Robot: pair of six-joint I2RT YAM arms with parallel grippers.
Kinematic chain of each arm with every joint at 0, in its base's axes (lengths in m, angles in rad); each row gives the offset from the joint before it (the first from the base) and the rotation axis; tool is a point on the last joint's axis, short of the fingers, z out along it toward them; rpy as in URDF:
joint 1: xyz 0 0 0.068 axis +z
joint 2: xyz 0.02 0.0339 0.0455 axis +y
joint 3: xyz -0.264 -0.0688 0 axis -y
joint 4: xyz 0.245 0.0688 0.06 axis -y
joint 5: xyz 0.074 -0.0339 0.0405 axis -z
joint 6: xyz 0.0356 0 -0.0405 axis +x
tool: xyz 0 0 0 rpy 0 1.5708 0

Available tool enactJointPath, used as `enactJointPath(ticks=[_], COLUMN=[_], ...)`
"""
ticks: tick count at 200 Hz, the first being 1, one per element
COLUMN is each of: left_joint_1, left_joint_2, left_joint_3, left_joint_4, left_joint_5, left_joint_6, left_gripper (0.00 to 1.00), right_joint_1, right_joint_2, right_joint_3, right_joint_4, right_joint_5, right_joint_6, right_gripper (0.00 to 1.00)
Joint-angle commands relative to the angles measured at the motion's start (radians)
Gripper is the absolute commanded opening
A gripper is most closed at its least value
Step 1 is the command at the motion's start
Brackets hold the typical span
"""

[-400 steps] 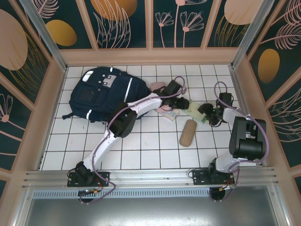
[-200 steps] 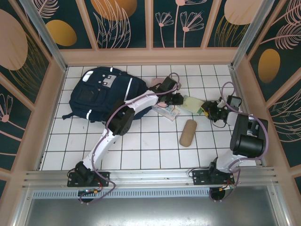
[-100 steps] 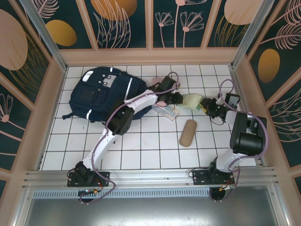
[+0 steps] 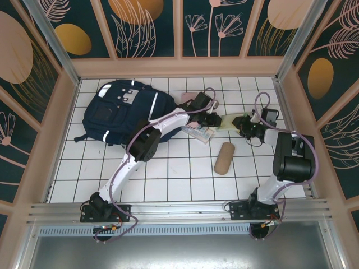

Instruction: Pack books, pencil case, and school supplies into a backpack

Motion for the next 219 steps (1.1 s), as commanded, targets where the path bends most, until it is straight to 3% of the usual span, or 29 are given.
enactJointPath(ticks=[1,21,48,85,96,127,145,186,219], left_joint_1=[-0.028,-0.022,-0.021,-0.021,-0.019,-0.016,-0.010,0.048,0.121], left_joint_2=[-0.006,-0.006,-0.006,-0.019,-0.028,-0.115,-0.195,-0.373,-0.458], left_joint_3=[-0.029,-0.033,-0.035,-0.029,-0.017,0.017,0.015,-0.082,-0.158], left_joint_4=[-0.045,-0.043,-0.042,-0.047,-0.059,-0.102,-0.120,-0.135,-0.231], left_joint_5=[0.059,0.060,0.062,0.056,0.049,-0.040,-0.123,-0.245,-0.435], left_joint_6=[0.026,0.026,0.026,0.034,0.035,0.051,0.067,0.097,0.171], left_gripper=[0.24,0.24,0.23,0.23,0.26,0.52,0.59,0.62,0.63], right_joint_1=[-0.006,-0.032,-0.062,-0.075,-0.075,-0.077,-0.077,-0.056,0.013], right_joint_2=[-0.044,-0.052,-0.071,-0.088,-0.095,-0.142,-0.177,-0.229,-0.246], right_joint_3=[0.045,0.060,0.069,0.062,0.058,0.061,0.068,0.107,0.129], right_joint_4=[-0.068,-0.121,-0.152,-0.158,-0.157,-0.170,-0.175,-0.177,-0.131], right_joint_5=[-0.014,-0.006,-0.007,-0.024,-0.030,-0.028,-0.027,-0.032,-0.018], right_joint_6=[-0.052,-0.084,-0.099,-0.104,-0.100,-0.094,-0.082,-0.062,-0.018], right_gripper=[0.32,0.47,0.47,0.00,0.00,0.00,0.00,0.00,0.00])
